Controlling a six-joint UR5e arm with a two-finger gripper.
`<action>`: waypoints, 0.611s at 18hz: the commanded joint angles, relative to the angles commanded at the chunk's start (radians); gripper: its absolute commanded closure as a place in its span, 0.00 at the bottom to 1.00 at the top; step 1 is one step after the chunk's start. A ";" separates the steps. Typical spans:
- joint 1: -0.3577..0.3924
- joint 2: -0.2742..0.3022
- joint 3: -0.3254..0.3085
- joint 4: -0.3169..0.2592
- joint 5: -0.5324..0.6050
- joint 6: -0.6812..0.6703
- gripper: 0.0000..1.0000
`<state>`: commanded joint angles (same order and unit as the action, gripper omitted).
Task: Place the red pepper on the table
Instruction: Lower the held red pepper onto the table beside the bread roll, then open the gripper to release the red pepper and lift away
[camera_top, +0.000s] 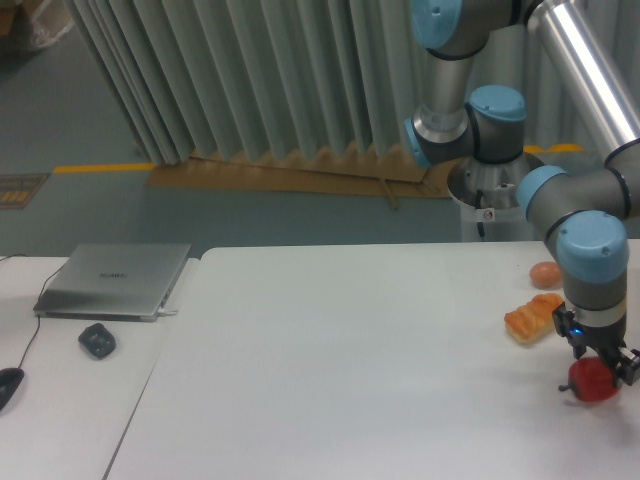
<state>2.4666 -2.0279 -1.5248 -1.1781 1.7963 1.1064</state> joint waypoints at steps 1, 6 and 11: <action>0.000 0.002 0.000 0.000 -0.002 -0.017 0.00; 0.006 0.060 0.005 -0.014 -0.047 -0.008 0.00; 0.000 0.130 -0.008 -0.100 -0.143 -0.008 0.00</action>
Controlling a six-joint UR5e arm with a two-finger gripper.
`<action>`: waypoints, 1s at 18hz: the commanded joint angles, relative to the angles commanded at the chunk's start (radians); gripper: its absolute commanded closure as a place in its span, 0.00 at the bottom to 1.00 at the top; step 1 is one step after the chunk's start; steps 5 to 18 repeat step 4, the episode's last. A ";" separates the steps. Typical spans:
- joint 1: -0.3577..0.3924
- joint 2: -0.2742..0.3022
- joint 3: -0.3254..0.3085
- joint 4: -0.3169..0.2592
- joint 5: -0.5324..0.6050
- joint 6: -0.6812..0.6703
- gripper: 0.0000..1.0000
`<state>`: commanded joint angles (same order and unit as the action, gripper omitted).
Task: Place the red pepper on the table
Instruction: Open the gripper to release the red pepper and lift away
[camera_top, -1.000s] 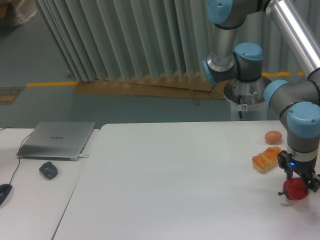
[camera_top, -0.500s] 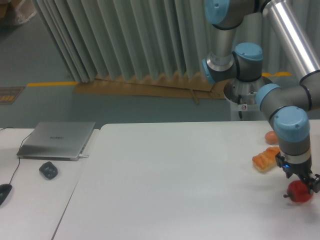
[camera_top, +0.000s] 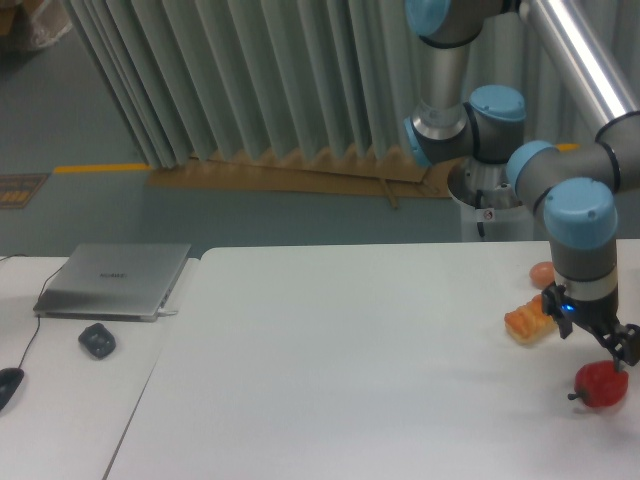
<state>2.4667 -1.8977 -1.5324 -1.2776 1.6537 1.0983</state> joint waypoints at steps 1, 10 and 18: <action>-0.012 0.003 -0.005 -0.009 0.000 0.000 0.00; -0.029 0.006 -0.022 -0.012 0.001 0.000 0.00; -0.029 0.006 -0.022 -0.012 0.001 0.000 0.00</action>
